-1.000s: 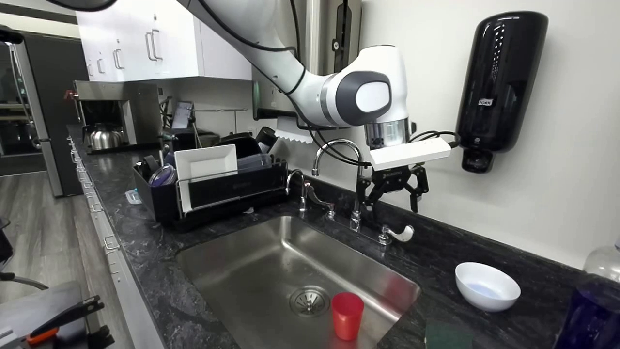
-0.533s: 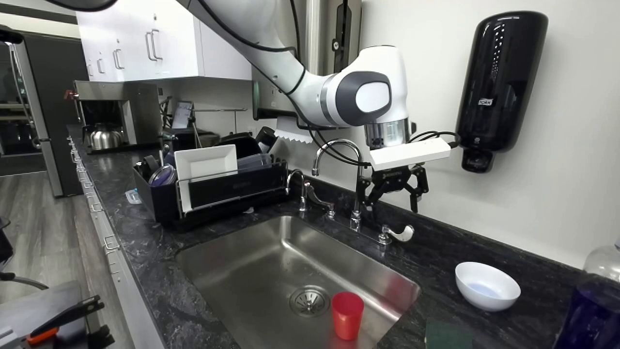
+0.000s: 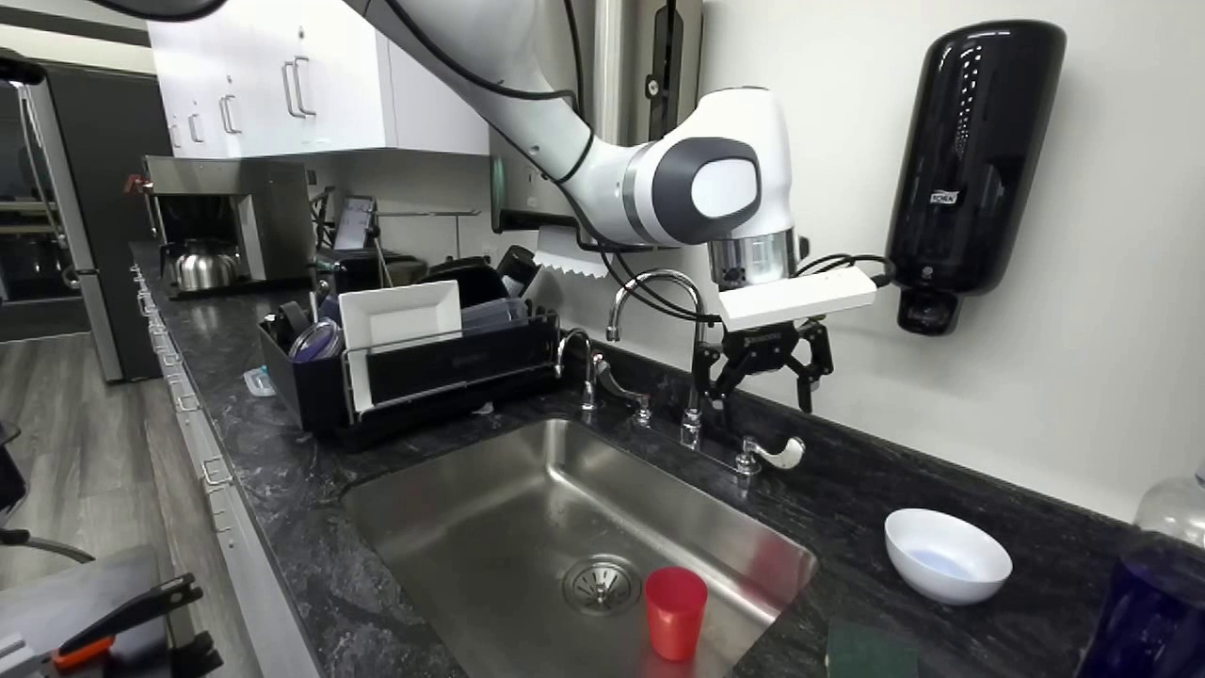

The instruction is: Open the tap

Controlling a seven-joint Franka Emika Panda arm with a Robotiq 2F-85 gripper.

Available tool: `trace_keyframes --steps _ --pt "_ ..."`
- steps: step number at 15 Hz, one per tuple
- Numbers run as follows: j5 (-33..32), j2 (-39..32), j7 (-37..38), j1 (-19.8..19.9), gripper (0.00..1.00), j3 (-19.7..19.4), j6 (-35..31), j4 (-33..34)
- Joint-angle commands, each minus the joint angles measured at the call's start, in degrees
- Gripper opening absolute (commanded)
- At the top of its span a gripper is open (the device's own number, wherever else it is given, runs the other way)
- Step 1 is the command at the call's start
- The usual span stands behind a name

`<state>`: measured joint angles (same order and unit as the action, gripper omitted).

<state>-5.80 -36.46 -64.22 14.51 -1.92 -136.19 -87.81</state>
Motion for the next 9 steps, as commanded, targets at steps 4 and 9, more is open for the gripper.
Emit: trace_keyframes --steps 4,9 --pt "-0.2 -0.01 0.09 0.21 1.0 0.25 0.14 0.12" --pt "-1.53 -1.12 -2.22 0.59 1.0 0.05 0.31 1.56"
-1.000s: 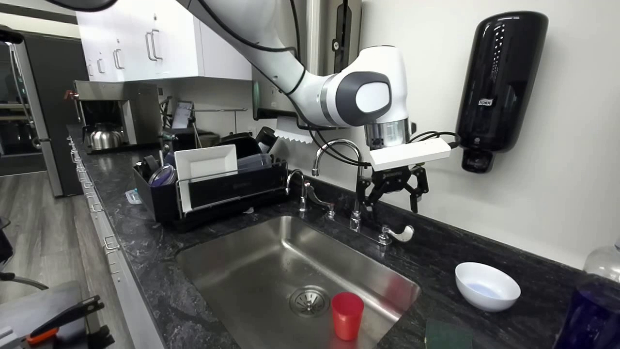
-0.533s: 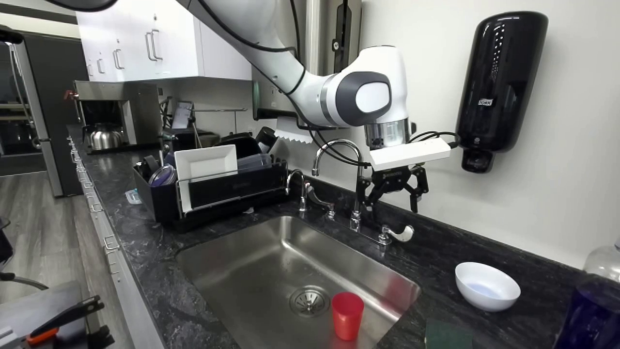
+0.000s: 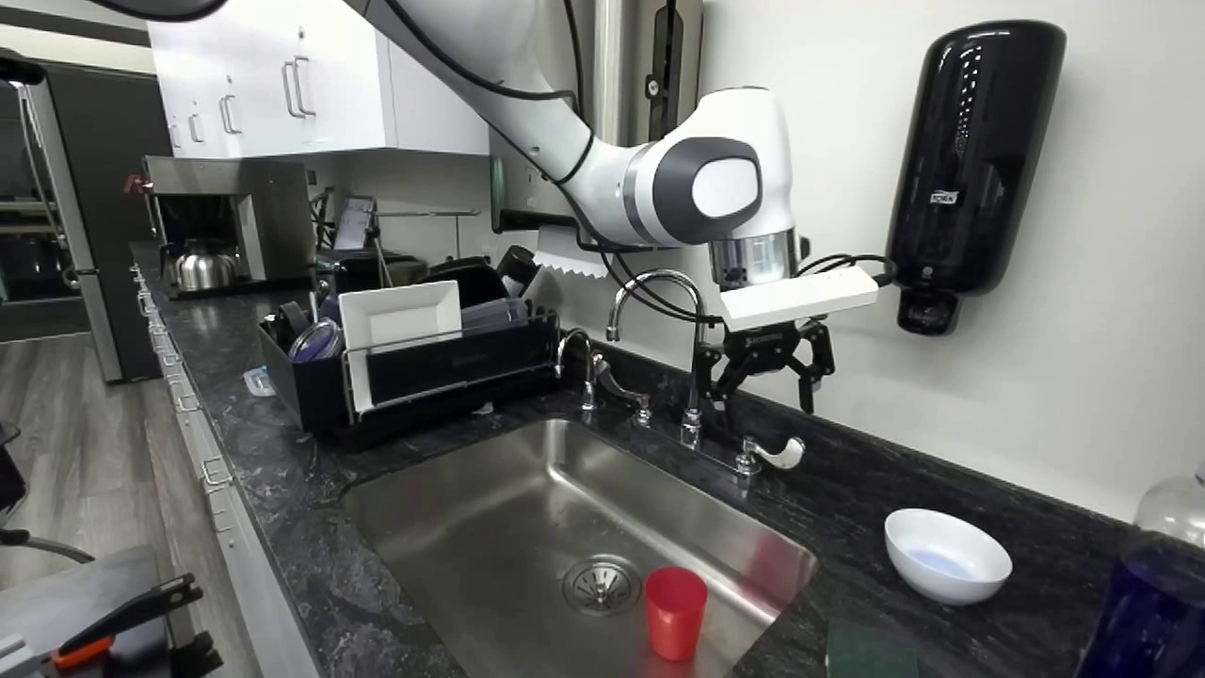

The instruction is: Open the tap

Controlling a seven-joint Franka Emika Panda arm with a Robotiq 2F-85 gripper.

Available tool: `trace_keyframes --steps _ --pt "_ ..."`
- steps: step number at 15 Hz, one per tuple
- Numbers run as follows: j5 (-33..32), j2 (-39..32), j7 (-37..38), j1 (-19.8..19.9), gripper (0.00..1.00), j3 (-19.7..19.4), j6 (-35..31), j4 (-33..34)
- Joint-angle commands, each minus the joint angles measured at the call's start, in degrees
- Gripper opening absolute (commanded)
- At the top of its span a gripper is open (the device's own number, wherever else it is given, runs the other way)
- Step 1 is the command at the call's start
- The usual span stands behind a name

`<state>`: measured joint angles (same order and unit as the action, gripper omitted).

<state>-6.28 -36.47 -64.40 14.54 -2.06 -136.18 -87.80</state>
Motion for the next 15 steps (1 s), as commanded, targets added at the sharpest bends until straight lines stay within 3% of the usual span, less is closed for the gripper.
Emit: trace_keyframes --steps 1,9,15 --pt "-1.1 -1.31 -2.62 0.72 1.0 0.26 0.46 1.86" --pt "-0.64 -4.46 -9.59 1.18 1.0 1.24 -0.17 4.41" --pt "-1.05 -7.81 -9.59 0.39 1.0 1.09 -3.17 6.79"
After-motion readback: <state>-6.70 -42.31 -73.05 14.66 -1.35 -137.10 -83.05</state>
